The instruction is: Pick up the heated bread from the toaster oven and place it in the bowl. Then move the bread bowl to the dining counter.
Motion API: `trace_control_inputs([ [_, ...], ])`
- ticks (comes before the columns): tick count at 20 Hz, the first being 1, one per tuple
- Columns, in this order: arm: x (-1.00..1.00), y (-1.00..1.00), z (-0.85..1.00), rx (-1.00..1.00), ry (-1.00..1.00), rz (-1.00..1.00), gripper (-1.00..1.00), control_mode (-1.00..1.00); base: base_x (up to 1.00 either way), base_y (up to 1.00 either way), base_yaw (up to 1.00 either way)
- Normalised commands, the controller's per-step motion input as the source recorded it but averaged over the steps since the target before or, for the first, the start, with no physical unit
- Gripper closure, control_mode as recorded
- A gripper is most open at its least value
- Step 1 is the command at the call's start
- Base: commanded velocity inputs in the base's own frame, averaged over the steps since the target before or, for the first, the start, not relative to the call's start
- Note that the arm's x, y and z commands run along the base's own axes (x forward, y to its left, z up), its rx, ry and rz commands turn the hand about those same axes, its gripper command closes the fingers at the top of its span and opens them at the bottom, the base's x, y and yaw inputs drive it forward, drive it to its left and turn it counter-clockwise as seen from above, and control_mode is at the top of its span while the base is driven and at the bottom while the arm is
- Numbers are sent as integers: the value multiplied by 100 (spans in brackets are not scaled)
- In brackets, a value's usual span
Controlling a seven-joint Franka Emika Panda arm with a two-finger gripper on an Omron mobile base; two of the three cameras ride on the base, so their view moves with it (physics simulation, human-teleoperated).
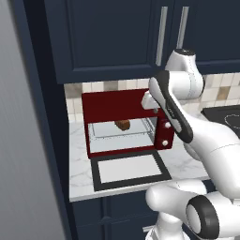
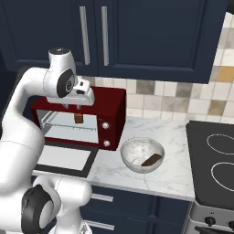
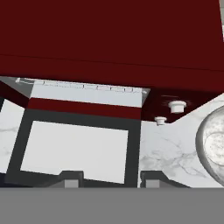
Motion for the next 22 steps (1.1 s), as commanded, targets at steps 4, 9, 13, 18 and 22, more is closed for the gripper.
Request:
trace_control_inputs([
  [4,-7,0,0,0,0,0,-100,-100,0,0,0],
  [9,-23,9,0,-3,-9,2,-100,-100,0,0,0],
  [13,-31,29,-6,-10,-11,4,-100,-100,0,0,0],
  [18,-32,29,-26,-12,-11,2,-100,-100,0,0,0],
  [22,-14,19,-18,-5,-6,1,-100,-100,0,0,0],
])
